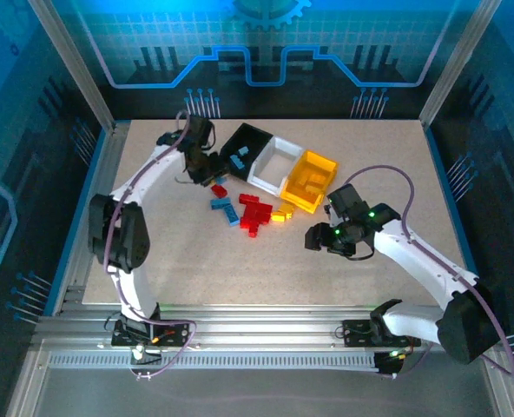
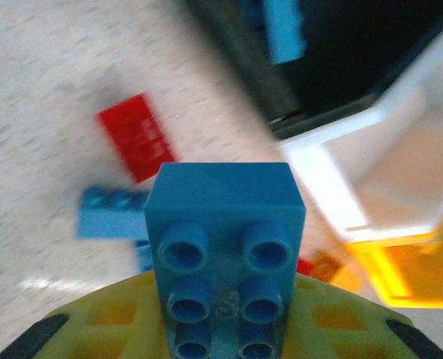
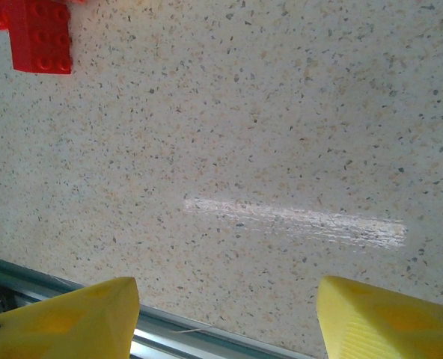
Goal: Sort the legos into containers by color
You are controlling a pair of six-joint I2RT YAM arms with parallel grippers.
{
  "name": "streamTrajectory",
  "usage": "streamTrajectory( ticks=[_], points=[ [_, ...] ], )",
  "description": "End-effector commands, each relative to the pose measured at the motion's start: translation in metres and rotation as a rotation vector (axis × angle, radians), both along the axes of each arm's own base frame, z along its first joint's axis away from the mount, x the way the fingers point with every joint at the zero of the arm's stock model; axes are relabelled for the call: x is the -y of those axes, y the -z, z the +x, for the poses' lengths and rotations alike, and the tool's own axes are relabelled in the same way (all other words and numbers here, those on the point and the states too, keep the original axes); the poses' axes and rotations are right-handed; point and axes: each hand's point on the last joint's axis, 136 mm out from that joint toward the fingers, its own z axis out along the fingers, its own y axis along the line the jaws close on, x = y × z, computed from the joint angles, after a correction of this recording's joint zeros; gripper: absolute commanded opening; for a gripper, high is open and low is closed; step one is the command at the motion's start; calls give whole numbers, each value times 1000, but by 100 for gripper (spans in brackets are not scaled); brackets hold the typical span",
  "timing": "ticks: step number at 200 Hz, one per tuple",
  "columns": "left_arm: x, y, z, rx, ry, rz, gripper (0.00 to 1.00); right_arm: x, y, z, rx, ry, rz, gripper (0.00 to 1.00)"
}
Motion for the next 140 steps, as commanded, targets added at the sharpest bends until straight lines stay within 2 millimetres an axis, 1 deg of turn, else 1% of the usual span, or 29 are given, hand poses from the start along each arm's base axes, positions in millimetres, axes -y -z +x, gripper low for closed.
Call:
streamTrajectory(
  ticks=[1,18,21,25,53,104,140],
  points=[
    [25,-2,23,-4,58,-110,29,4,-6,-7,5,17,-9,65],
    [37,-8,44,15,74,-162,29,6,-10,-8,17,30,-7,65],
    [39,-10,48,22,76,-172,29,10,-3,-13,-2,35,-18,65],
    [42,-13,53,32,80,-184,29,11,-1,-14,-7,38,-21,65],
    [53,-17,80,63,92,-243,29,16,-3,-16,-6,53,-34,65],
    [71,-23,114,112,111,-378,30,22,-2,-18,-16,75,-39,65],
    [74,-27,134,134,83,-433,30,25,-2,-18,-12,89,-38,65]
  ],
)
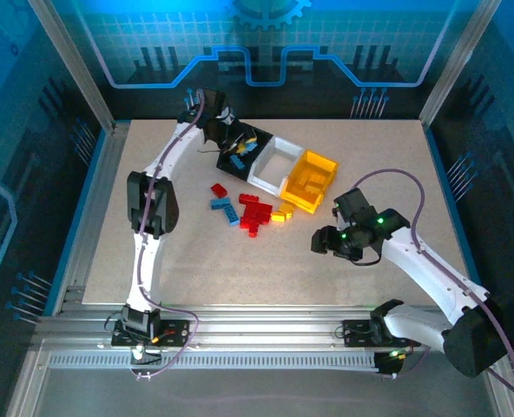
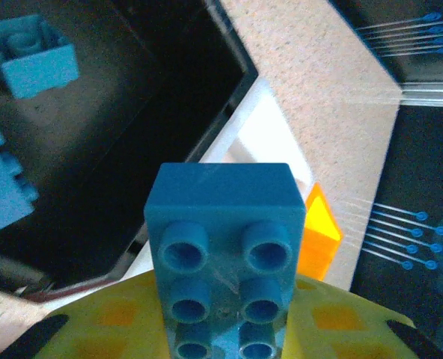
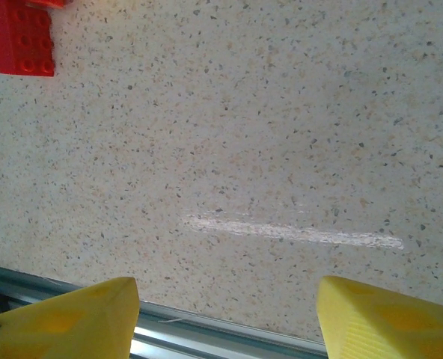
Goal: Sort the legos into containers by color
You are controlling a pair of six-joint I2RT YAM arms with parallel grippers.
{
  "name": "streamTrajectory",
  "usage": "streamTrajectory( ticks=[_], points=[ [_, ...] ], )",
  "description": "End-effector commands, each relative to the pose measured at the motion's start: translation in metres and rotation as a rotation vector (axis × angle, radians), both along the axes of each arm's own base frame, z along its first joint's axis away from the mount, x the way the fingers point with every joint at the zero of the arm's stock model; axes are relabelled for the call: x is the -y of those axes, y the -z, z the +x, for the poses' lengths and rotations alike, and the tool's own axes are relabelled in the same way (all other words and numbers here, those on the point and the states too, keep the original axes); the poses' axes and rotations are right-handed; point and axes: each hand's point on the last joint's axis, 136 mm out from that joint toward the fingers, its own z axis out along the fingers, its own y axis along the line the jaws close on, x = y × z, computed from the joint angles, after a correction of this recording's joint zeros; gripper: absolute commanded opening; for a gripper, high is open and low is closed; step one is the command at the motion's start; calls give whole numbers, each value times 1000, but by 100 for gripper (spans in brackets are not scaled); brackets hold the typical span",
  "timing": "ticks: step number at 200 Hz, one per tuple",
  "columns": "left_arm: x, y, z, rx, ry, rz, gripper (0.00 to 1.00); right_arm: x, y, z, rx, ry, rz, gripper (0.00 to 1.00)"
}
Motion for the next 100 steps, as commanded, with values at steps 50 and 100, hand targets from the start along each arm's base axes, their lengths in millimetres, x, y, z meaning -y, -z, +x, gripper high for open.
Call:
streamTrajectory(
  ticks=[50,100],
  points=[
    [4,0,32,-4,-47,-113,30,10,3,-6,-25,39,-19,65],
    [0,15,37,-29,-66,-111,43,11,3,-6,-25,41,-17,65]
  ],
)
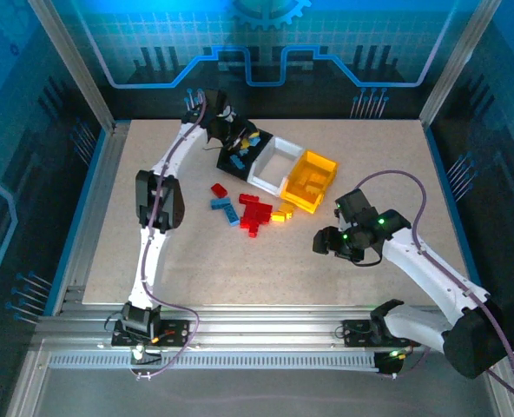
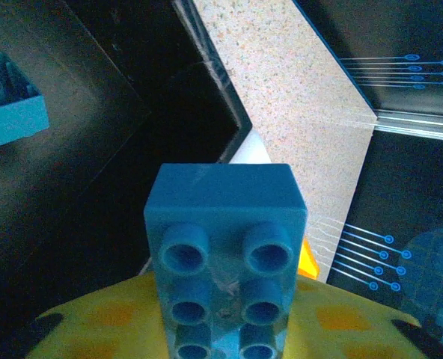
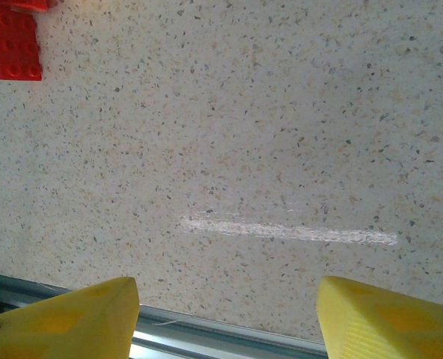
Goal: Sort the legos into containers by color
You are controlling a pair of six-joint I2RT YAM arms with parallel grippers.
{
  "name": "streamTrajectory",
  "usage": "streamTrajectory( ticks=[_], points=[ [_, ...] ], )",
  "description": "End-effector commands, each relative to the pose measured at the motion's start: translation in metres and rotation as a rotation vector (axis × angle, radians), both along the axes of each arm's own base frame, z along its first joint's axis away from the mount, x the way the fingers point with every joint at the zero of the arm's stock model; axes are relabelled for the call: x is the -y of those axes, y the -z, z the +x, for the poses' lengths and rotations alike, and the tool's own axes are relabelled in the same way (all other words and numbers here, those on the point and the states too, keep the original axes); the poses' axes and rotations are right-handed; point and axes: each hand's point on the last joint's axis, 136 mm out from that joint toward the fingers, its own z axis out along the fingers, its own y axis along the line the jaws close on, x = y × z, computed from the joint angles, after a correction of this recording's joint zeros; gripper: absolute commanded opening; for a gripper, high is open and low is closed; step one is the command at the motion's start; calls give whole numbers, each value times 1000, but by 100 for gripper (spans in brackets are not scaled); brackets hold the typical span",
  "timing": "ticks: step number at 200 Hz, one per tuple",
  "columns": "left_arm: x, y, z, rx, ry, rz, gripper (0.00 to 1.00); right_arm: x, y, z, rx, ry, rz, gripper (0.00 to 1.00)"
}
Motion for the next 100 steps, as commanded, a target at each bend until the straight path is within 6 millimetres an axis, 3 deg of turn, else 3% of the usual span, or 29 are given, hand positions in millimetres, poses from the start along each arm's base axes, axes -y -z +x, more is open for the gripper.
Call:
streamTrajectory(
  ticks=[1,27,55,80,100],
  points=[
    [-4,-3,8,5,-12,-29,43,7,0,-5,-18,22,-9,65],
    [-8,-6,6,10,-10,-16,59,5,0,-6,-16,20,3,65],
    [-13,-18,-7,24,15,34,65,3,0,-3,-12,6,10,65],
    [-29,-28,-33,25,29,129,66,-2,-1,1,-8,-12,25,65],
    [-54,-24,-65,-16,31,281,66,-6,1,2,-10,-23,37,66]
  ],
)
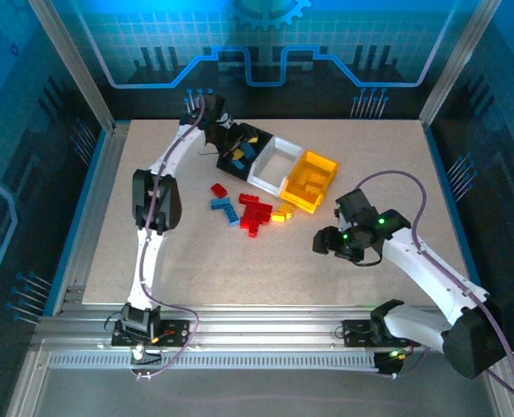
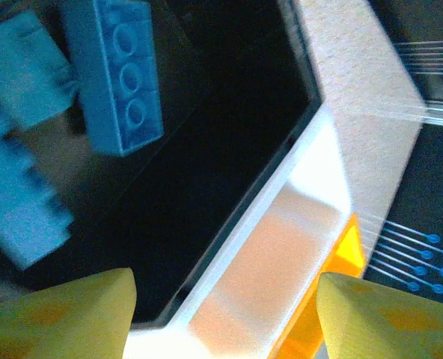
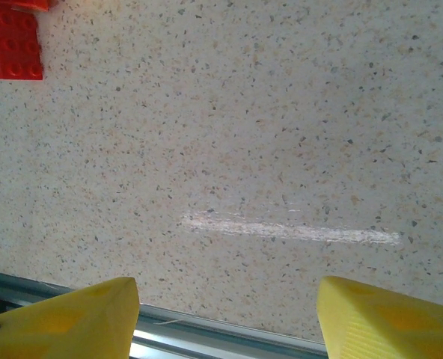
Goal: Sort the legos into containers by color
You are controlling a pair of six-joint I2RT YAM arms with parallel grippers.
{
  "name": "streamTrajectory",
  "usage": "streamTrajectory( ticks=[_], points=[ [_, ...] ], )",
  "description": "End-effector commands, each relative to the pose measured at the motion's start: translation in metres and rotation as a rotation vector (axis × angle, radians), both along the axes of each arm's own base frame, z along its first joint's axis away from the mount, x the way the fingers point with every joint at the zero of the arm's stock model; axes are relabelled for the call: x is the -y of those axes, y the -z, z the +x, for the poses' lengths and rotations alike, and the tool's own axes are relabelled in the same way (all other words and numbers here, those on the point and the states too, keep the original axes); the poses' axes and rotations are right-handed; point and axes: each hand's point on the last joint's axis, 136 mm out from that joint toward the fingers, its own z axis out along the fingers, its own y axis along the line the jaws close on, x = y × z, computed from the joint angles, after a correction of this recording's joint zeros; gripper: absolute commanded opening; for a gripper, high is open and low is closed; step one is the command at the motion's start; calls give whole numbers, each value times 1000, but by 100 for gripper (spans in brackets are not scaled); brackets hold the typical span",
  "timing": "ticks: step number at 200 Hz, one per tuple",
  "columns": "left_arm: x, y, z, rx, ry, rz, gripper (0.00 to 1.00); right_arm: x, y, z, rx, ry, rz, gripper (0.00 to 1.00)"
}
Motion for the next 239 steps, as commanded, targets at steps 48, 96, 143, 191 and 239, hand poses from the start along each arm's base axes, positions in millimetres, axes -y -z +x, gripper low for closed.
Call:
streamTrajectory(
  ticks=[48,96,143,191,239],
  points=[
    [-78,-9,-108,-77,162,437,66,-11,5,2,-10,-41,47,65],
    [-70,26,-169,-228,97,442,68,-16,7,1,-16,-59,50,66],
    [-52,58,-205,-344,-61,378,68,-22,10,-1,-18,-68,54,65],
    [-39,67,-202,-363,-44,398,68,-19,11,-9,-9,-67,52,65],
    [-35,82,-190,-387,-51,410,68,-12,6,-16,4,-62,39,65]
  ],
)
